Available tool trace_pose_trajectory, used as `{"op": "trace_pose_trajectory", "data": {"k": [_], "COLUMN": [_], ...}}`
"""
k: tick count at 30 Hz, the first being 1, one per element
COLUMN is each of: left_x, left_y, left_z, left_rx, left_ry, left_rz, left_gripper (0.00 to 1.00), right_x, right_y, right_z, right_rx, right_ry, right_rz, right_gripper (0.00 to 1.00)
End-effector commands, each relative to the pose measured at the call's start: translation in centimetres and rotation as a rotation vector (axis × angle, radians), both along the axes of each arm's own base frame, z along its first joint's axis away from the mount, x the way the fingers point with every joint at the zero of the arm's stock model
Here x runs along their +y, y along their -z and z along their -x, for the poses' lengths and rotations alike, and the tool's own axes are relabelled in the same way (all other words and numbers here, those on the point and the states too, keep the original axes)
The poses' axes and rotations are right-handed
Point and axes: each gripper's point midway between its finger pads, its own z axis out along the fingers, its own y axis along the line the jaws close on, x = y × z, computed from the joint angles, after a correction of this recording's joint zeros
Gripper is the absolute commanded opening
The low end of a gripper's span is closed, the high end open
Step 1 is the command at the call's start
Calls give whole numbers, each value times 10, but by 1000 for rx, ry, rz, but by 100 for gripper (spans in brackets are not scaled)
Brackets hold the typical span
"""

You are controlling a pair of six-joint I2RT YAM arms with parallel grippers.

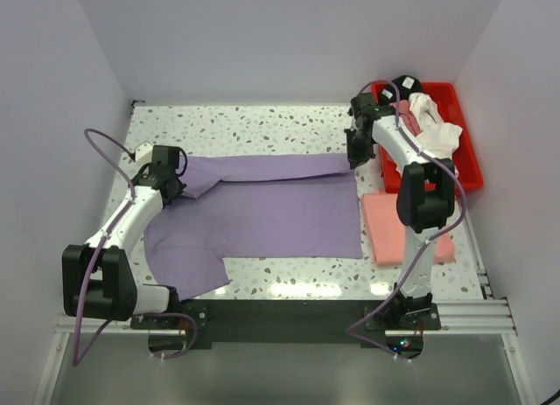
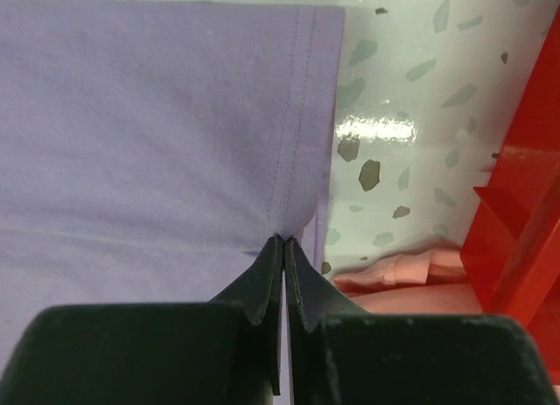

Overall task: Fold and stack the t-shirts
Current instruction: Fold the tshirt

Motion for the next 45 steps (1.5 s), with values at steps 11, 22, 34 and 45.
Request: {"op": "trace_pose_trajectory", "data": {"k": [11, 22, 34, 45], "left_x": [2, -4, 15, 45], "left_y": [4, -21, 26, 65], "left_z": [19, -10, -101, -115], "left_rx": [18, -83, -119, 18], "left_ry": [-56, -12, 129, 33], "left_rz": [28, 53, 198, 115], "left_gripper": [49, 100, 100, 100], "right_x": [-5, 29, 84, 49], "right_y": [-26, -54, 0, 59], "right_z": [15, -5, -25, -53], "right_rx": [-23, -149, -117, -45], "right_ry": [-21, -105, -161, -57], "right_rz": [10, -144, -176, -59], "right_gripper": [45, 99, 99, 99]}}
